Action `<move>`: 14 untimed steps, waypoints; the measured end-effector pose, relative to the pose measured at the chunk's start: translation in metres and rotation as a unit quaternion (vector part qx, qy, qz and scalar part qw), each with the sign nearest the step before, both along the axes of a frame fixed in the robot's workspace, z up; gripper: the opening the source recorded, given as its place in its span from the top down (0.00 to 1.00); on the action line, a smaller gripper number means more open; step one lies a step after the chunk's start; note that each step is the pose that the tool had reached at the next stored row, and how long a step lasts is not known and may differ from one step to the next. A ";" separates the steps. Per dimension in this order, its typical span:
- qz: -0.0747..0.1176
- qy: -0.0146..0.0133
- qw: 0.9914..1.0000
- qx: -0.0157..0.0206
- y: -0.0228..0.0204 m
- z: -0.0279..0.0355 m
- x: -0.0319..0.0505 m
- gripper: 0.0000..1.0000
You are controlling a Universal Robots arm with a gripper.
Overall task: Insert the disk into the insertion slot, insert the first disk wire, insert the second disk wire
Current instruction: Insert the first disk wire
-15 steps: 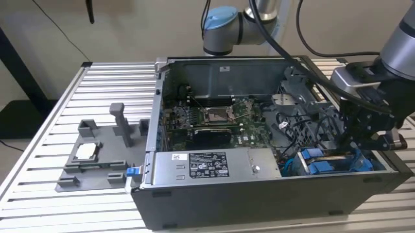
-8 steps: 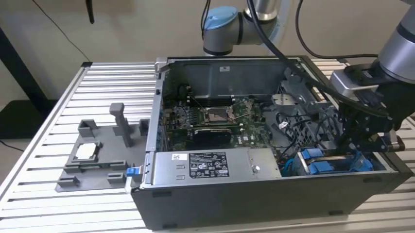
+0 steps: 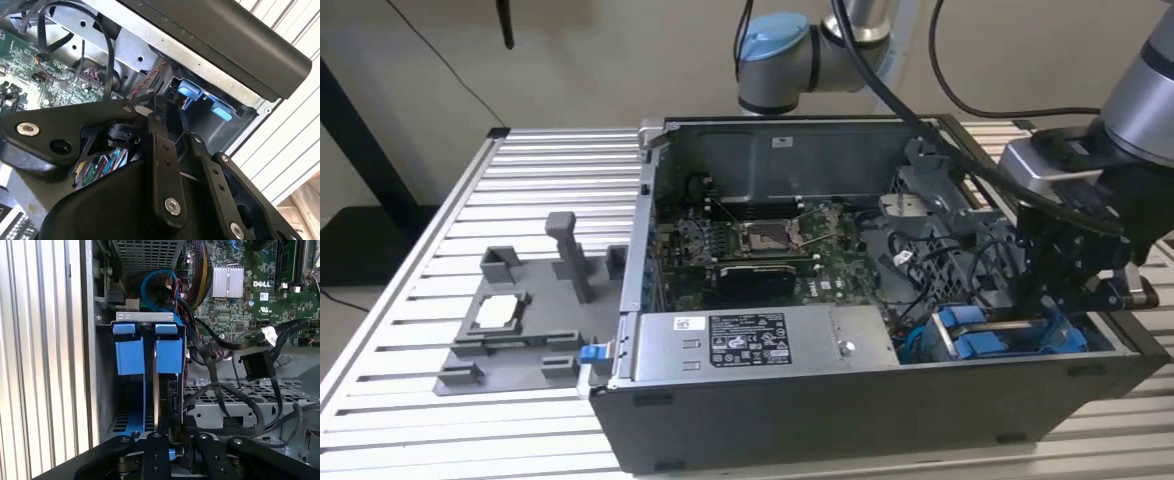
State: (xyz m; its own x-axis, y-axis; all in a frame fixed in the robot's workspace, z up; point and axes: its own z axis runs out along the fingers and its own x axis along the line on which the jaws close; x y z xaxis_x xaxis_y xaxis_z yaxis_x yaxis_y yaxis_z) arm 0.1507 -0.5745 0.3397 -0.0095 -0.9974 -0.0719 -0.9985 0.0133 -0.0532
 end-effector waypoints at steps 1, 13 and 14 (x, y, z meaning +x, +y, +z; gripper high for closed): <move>0.000 0.000 1.000 0.000 0.0000 0.0021 0.0000 0.73; 0.000 0.000 1.000 -0.001 0.0018 0.0229 -0.0015 0.73; 0.000 0.000 1.000 -0.001 0.0022 0.0249 -0.0021 0.73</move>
State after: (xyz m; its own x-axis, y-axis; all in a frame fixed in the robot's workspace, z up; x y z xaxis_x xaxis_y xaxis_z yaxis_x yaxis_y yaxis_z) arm 0.1486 -0.5723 0.3646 -0.0093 -0.9975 -0.0694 -0.9985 0.0130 -0.0531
